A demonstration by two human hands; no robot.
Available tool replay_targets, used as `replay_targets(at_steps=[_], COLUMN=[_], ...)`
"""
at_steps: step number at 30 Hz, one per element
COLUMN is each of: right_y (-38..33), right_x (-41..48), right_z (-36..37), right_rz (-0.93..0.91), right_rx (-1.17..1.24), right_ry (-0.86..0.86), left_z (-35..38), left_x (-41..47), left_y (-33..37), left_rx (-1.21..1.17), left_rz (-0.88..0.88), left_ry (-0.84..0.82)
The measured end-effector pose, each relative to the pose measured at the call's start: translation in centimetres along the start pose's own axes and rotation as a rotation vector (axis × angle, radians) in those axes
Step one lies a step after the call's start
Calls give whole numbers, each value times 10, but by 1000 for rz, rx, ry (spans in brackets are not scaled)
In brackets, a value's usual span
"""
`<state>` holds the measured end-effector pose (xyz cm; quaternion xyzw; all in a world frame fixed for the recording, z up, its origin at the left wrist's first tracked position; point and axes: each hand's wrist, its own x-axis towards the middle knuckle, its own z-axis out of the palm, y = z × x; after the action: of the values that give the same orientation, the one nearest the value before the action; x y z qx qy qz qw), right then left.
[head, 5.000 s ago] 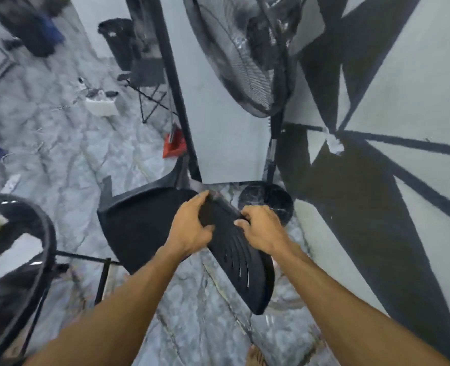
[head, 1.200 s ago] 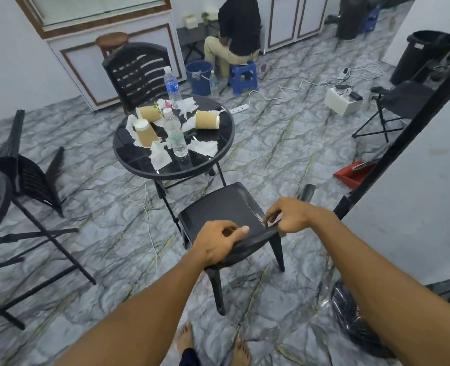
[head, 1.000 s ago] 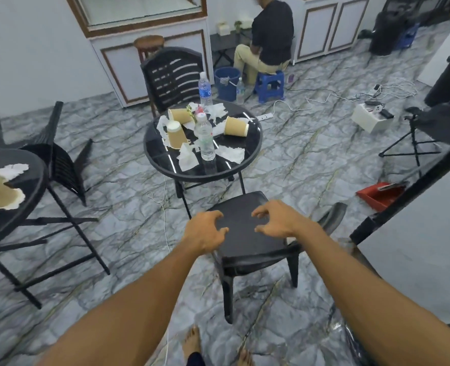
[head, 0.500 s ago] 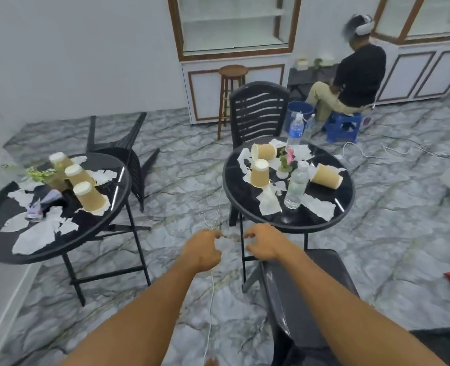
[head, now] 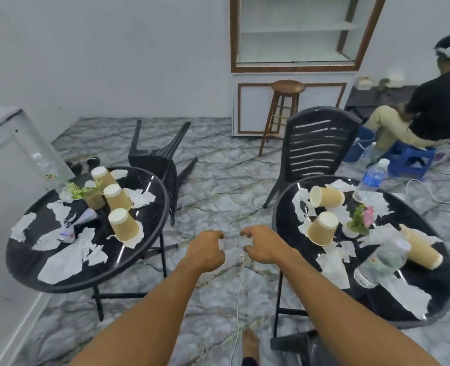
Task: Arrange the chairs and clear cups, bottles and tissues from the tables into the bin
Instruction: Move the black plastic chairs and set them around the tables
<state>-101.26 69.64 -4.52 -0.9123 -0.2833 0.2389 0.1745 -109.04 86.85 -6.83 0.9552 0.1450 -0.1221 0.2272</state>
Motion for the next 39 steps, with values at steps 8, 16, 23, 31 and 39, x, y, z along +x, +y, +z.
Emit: replay_targets(at_steps=[8,16,23,31,39], right_y=[6,-24,-55,-110,-165], right_x=[179,324,490,663,834], right_z=[-58,-106,-147,-172,-120], right_rz=[-83,-194,-229,-311,-559], right_rx=[-4,-41,-105,-212,-377], right_ry=[-60,-140,-169,-249,-537], left_z=[-65,-121,-173,-224,-206], left_x=[141,258,401,538,632], left_y=[-24,-62,-133,-224,-318], left_rx=[-37,-116,-179,-262,-448], left_rz=[-161,-284,-352,-458,-738], left_ry=[42,101,157,163,293])
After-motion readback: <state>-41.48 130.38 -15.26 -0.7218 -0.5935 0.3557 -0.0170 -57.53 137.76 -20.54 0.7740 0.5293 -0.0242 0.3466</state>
